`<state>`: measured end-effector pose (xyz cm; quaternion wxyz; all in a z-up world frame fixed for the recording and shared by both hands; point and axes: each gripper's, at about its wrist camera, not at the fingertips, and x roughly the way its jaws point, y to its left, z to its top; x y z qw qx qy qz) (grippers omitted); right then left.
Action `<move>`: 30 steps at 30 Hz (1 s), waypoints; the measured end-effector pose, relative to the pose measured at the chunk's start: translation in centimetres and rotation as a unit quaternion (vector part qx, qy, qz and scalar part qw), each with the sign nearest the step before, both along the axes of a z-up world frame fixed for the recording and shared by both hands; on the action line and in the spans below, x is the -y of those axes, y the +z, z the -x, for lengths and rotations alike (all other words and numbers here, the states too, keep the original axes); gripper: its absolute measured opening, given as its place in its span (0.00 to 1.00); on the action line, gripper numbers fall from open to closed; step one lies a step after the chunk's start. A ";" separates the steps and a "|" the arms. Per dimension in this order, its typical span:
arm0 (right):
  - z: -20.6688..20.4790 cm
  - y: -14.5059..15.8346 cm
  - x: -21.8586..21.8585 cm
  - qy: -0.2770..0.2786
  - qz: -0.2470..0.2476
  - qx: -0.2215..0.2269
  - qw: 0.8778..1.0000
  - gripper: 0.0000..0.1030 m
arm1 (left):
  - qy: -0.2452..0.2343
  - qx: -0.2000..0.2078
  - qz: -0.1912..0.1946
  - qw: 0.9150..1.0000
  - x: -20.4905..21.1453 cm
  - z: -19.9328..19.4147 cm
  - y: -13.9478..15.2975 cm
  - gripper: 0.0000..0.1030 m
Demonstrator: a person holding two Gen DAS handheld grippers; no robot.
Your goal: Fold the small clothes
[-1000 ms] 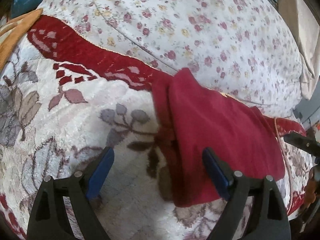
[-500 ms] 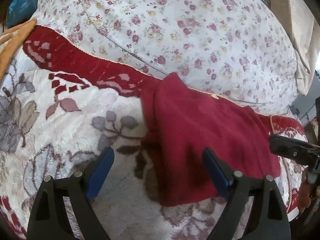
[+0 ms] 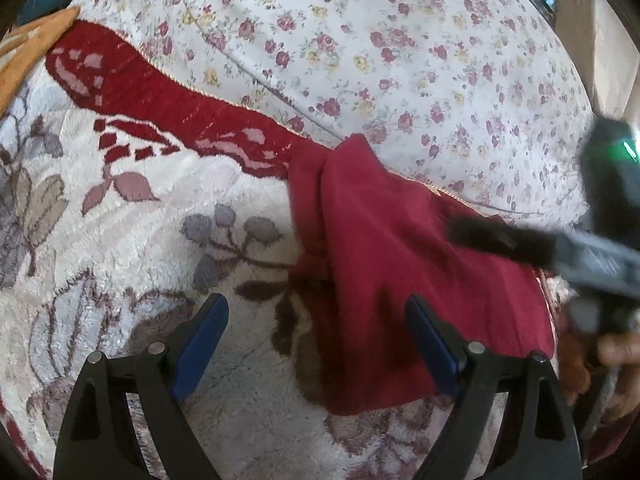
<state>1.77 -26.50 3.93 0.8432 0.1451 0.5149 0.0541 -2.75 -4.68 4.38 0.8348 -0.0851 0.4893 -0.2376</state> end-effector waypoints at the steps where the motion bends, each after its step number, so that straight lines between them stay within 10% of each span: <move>1: -1.3 -0.6 -0.6 0.001 -0.004 -0.006 1.000 0.84 | 0.000 -0.005 -0.001 1.000 0.0 -0.1 -0.3 0.86; 16: -10.9 -5.8 -8.7 0.060 0.145 -0.074 0.985 0.95 | 0.016 -0.022 -0.018 0.999 -0.2 -0.9 -2.2 0.87; 23: -8.8 -4.0 -6.2 0.043 0.083 -0.032 0.995 0.36 | 0.018 -0.012 -0.029 0.999 0.3 -0.6 -2.3 0.89; 30: -7.3 -2.0 -4.8 0.039 0.047 -0.004 0.998 0.21 | 0.020 0.008 -0.046 0.999 1.3 -0.4 -2.4 0.91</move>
